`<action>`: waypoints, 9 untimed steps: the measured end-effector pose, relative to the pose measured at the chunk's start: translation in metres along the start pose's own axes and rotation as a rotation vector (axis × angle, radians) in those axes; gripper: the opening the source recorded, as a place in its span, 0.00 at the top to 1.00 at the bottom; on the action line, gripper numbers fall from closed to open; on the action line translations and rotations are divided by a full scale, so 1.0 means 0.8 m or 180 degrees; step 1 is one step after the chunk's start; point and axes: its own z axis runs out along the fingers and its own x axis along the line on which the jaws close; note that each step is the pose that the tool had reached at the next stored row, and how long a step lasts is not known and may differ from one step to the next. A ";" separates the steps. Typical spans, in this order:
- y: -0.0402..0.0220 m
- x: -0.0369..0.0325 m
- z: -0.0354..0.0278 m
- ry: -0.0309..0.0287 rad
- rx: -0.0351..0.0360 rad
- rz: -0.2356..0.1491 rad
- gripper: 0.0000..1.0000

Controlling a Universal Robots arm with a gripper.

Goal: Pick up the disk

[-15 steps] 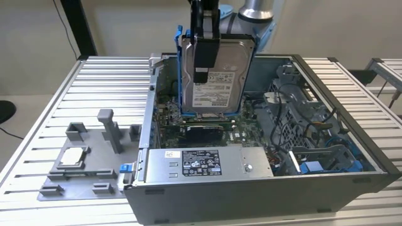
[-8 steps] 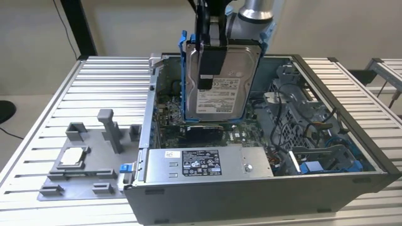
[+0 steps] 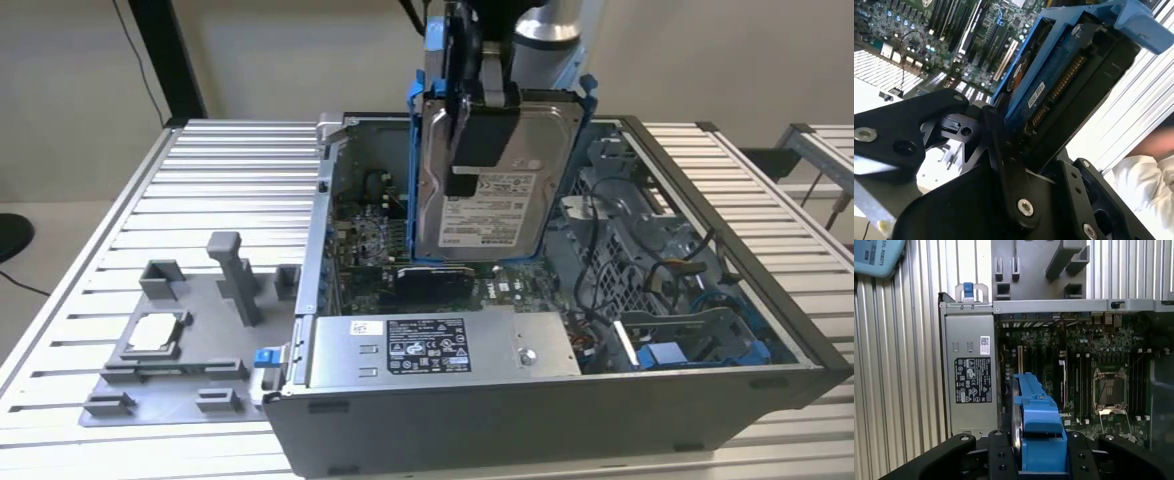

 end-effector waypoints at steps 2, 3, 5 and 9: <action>-0.0096 0.0015 -0.0001 0.0000 0.0000 0.0000 1.00; -0.0151 0.0023 -0.0002 0.0000 0.0000 0.0000 1.00; -0.0252 0.0038 -0.0004 0.0000 0.0000 0.0000 1.00; -0.0421 0.0078 -0.0006 0.0000 -0.0001 0.0000 1.00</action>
